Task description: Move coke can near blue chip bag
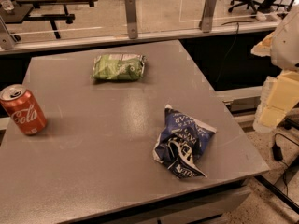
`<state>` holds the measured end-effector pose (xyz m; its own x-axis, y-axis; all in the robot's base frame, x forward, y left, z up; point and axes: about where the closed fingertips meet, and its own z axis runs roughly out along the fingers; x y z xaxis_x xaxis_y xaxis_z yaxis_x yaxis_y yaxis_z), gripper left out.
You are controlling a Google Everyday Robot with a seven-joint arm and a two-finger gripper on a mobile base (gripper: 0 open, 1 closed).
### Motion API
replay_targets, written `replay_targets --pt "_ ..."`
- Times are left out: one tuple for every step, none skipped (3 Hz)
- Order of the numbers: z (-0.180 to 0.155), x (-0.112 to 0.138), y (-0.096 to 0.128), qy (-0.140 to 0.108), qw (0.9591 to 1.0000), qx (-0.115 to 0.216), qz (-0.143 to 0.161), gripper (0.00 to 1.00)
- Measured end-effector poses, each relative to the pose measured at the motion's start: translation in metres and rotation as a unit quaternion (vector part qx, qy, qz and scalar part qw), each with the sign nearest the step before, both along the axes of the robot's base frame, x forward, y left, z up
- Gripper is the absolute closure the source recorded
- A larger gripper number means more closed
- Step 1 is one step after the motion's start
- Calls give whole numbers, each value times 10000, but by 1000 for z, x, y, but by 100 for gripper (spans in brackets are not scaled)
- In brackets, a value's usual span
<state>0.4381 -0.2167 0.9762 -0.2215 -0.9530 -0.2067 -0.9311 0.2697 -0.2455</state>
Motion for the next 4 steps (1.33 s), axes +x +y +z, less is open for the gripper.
replay_targets --pt "0 0 0 -1 10000 0 0 0" --pt "11 13 25 -104 9988 390 261 0" --pt "19 25 60 -141 9942 886 592 0" --pt "23 35 140 -183 9797 1549 1257 0"
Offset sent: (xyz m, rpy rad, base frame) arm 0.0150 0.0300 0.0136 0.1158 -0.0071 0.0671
